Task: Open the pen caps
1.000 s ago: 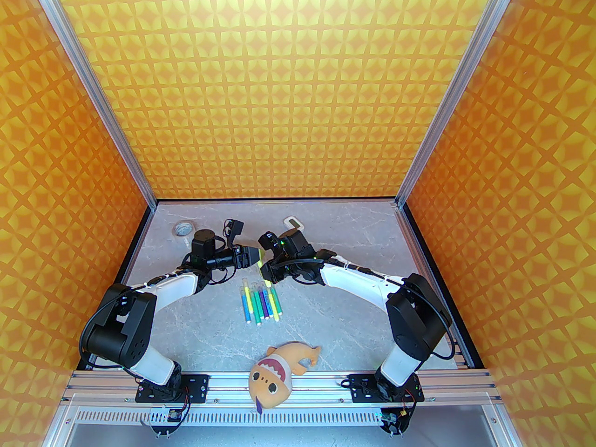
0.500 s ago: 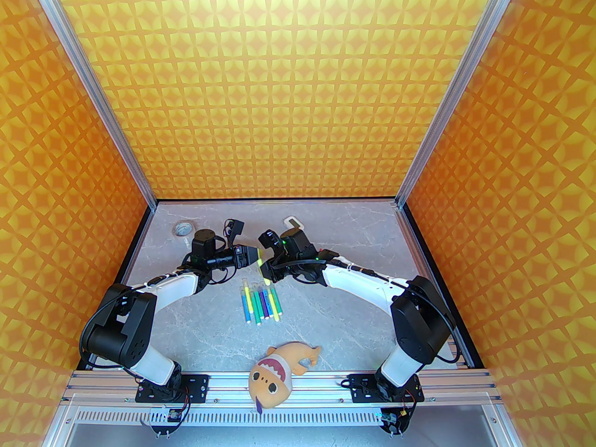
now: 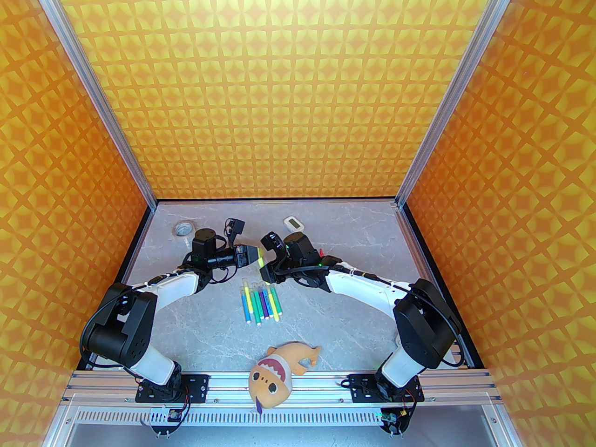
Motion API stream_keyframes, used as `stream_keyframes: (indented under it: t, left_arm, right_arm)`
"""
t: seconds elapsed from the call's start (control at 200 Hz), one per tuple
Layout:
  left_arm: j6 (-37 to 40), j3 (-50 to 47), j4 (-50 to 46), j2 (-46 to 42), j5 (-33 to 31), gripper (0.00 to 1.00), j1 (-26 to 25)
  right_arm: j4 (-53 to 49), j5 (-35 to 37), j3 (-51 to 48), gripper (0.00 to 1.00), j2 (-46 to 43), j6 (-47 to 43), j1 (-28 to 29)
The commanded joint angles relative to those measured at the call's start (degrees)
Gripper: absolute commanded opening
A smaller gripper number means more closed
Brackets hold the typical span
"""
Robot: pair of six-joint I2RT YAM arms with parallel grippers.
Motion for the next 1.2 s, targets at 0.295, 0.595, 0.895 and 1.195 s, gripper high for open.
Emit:
stream_keyframes:
  t: [0.295, 0.595, 0.895, 1.195]
  left_arm:
    - [-3.7, 1.5, 3.8, -2.5, 3.1, 0.05, -0.3]
    - [-4.4, 1.4, 5.8, -2.6, 2.9, 0.01, -0.3]
    - [-7.1, 1.9, 7.7, -1.9, -0.7, 0.0, 1.0]
    - [-12.6, 1.9, 11.5, -0.2, -4.1, 0.0, 3.4]
  right_arm:
    - [6.2, -0.1, -0.2, 0.3, 0.1, 1.0, 0.2]
    - [6.1, -1.6, -2.3, 0.02, -0.6, 0.6, 0.2]
    - [6.6, -2.5, -7.7, 0.0, -2.8, 0.0, 0.3]
    - [7.1, -3.6, -11.8, 0.0, -4.8, -0.5, 0.4]
